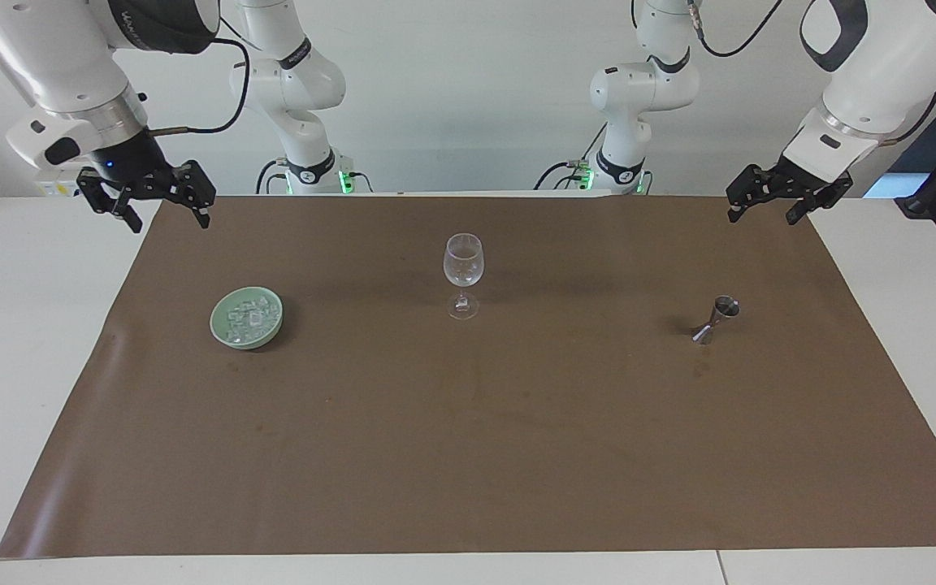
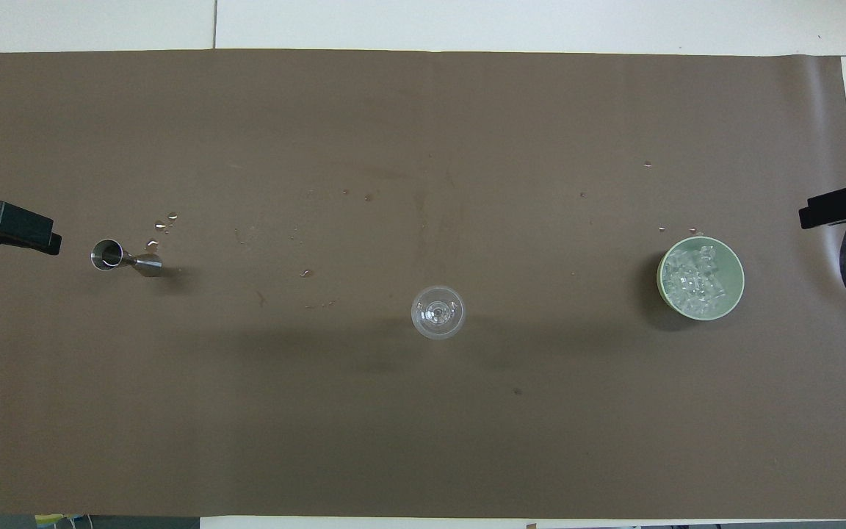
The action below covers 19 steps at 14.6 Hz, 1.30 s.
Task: Pour wine and add ice with both arms
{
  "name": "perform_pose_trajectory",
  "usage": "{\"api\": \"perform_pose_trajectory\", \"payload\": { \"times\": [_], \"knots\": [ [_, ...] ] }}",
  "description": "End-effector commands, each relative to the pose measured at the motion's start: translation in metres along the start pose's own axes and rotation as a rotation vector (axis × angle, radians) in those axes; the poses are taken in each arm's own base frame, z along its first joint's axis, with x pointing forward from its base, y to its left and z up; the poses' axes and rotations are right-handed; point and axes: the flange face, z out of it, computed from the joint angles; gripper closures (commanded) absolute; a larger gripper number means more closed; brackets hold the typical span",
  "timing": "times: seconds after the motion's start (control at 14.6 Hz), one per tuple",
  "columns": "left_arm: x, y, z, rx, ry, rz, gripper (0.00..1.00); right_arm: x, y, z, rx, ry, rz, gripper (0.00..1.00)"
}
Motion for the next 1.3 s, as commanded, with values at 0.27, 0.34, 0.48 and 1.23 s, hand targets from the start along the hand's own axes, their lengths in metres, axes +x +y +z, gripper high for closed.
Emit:
{"api": "perform_pose_trajectory", "payload": {
  "times": [0.27, 0.34, 0.48, 1.23],
  "knots": [
    [-0.004, -0.003, 0.0, 0.015, -0.01, 0.004, 0.0, -0.005, -0.001, 0.002, 0.01, -0.004, 0.01, 0.0],
    [-0.004, -0.003, -0.001, 0.015, -0.009, 0.004, 0.0, -0.005, -0.001, 0.002, 0.01, -0.004, 0.01, 0.0],
    [-0.006, -0.003, 0.0, 0.014, -0.021, 0.005, 0.0, -0.005, -0.003, 0.003, 0.011, -0.005, 0.008, 0.0],
    [-0.005, -0.016, 0.018, -0.086, -0.074, -0.276, 0.0, -0.007, -0.002, 0.006, 0.016, -0.012, 0.013, 0.0]
  ]
}}
